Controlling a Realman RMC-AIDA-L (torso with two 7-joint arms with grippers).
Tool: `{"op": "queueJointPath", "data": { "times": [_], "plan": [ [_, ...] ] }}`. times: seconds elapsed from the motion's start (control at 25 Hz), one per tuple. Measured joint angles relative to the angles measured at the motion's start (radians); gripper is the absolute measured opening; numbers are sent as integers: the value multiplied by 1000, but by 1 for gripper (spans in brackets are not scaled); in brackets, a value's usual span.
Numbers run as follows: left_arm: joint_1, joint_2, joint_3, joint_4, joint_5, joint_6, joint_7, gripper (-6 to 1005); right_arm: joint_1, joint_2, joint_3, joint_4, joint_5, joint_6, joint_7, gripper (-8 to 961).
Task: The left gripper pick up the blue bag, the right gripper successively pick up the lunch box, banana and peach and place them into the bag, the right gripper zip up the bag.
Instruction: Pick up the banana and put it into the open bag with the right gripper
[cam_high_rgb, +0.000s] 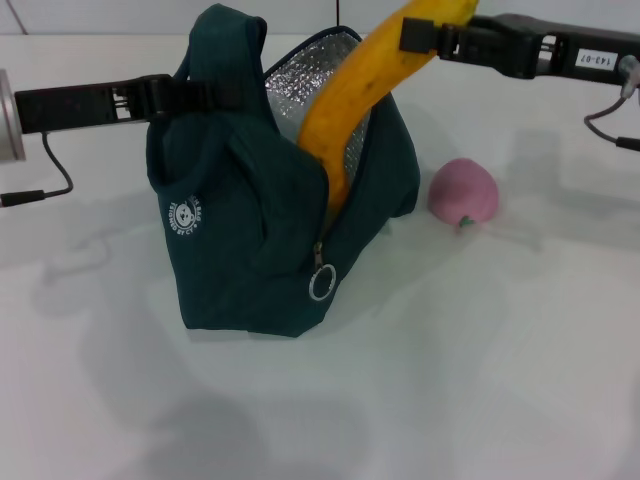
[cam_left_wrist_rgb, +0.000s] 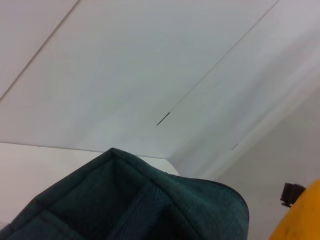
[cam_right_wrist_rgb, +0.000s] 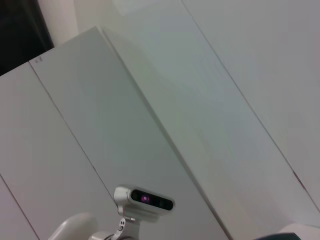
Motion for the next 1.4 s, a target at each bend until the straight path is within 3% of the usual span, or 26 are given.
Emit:
{"op": "queueJointPath", "data": {
  "times": [0.56, 1.08, 1.4],
  "plan": [
    [0, 0, 0, 0, 0, 0, 0, 38, -6, 19, -40, 27, -18, 46, -43, 448],
    [2, -3, 0, 0, 0, 0, 2, 38, -27, 19, -53, 39, -9, 61, -86, 457],
    [5, -2, 0, 0, 0, 0, 3, 39, -43, 16, -51, 28, 18, 52, -107, 615]
  ]
}}
